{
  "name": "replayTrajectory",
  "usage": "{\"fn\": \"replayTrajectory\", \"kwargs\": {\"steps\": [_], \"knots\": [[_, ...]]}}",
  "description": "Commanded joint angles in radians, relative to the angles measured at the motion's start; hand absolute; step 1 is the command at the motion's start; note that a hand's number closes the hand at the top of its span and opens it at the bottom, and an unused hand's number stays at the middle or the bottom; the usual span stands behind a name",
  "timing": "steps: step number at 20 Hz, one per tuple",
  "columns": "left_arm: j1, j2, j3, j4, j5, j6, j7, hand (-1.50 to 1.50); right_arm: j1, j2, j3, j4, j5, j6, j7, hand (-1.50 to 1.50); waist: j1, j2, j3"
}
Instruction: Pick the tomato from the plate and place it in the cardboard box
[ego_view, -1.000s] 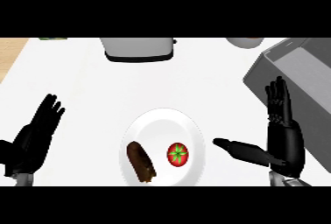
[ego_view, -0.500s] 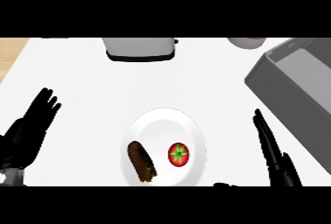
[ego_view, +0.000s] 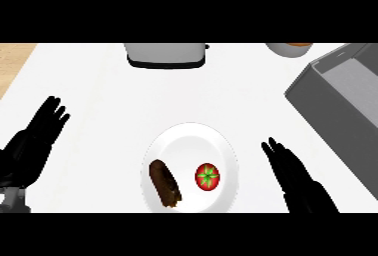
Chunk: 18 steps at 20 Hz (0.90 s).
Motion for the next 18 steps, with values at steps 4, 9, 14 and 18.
{"fn": "replayTrajectory", "kwargs": {"steps": [4, 9, 14, 18], "knots": [[0.001, -0.004, -0.007, -0.010, 0.003, -0.017, 0.023, 0.00, -0.228, 0.220, 0.099, -0.014, 0.000, 0.345, 0.490, -1.50, 0.020, 0.003, 0.006], [0.009, -0.003, 0.024, 0.007, 0.001, -0.036, 0.008, 0.00, -0.321, 0.399, 0.088, 0.099, -0.048, 0.422, 0.614, -1.50, 0.006, 0.002, 0.009], [-0.017, -0.050, -0.011, -0.015, -0.041, 0.009, 0.017, 0.00, -0.334, 0.440, 0.072, 0.186, -0.049, 0.440, 0.618, -1.50, -0.002, 0.002, 0.010], [-0.043, -0.028, 0.026, 0.017, -0.021, -0.022, 0.044, 0.00, -0.315, 0.463, 0.093, 0.200, -0.024, 0.445, 0.614, -1.50, -0.009, 0.001, 0.010]]}}
